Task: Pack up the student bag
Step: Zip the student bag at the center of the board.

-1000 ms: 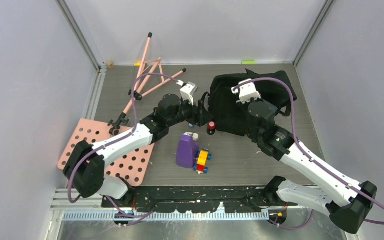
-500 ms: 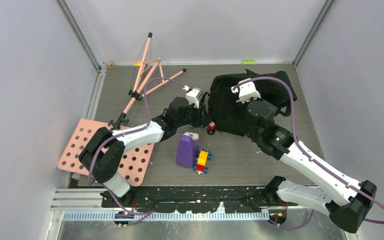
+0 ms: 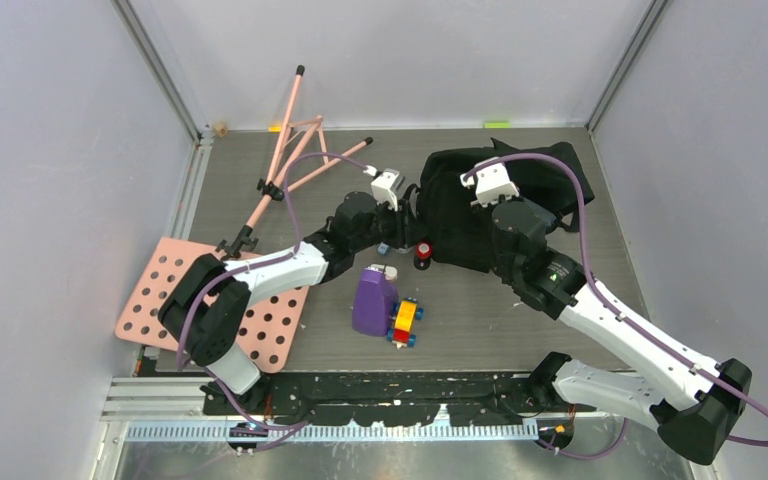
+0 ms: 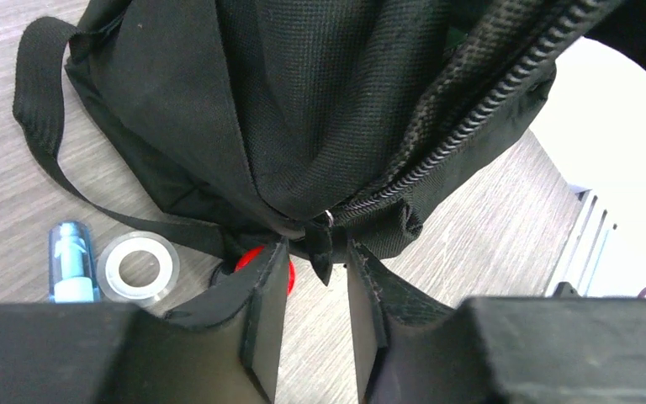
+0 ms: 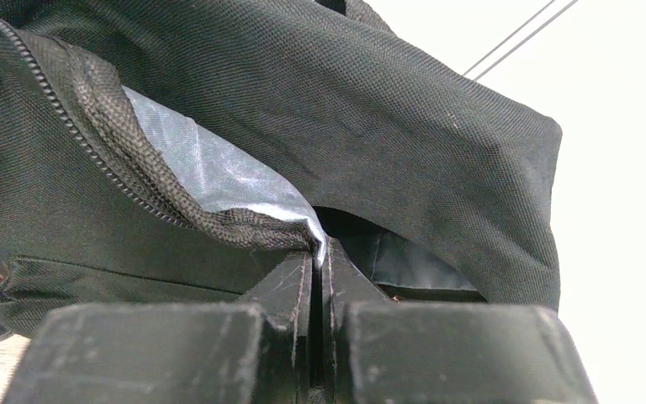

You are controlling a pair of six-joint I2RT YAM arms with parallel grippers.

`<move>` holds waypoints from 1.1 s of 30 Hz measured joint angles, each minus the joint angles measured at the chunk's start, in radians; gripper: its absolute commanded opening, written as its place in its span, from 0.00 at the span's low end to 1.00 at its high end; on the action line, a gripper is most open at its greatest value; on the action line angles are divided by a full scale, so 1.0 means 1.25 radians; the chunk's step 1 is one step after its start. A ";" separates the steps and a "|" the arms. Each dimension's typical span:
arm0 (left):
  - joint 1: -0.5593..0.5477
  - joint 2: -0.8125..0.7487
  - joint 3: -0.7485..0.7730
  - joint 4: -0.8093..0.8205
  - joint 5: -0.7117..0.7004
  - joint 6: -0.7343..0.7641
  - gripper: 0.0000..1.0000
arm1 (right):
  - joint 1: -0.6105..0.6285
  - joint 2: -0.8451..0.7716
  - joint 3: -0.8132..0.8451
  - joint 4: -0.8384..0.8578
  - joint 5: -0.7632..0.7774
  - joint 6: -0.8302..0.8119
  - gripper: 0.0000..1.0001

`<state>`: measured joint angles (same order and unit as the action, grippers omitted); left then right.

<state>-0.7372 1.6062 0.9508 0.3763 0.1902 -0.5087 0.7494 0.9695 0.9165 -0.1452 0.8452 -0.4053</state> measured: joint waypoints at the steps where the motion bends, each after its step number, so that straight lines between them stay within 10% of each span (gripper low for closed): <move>1: 0.000 0.001 0.000 0.001 -0.002 -0.005 0.12 | 0.000 0.000 0.000 -0.001 -0.001 0.001 0.00; 3: 0.001 0.003 0.000 0.005 -0.006 -0.009 0.00 | 0.000 0.000 0.000 -0.003 -0.001 0.002 0.00; 33: 0.005 -0.123 0.125 -0.200 0.037 0.127 0.00 | 0.000 0.001 -0.008 -0.016 0.000 0.043 0.00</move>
<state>-0.7303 1.4528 1.1065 0.1268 0.2367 -0.3500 0.7494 0.9710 0.9066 -0.1658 0.8452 -0.3511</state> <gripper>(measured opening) 0.020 0.070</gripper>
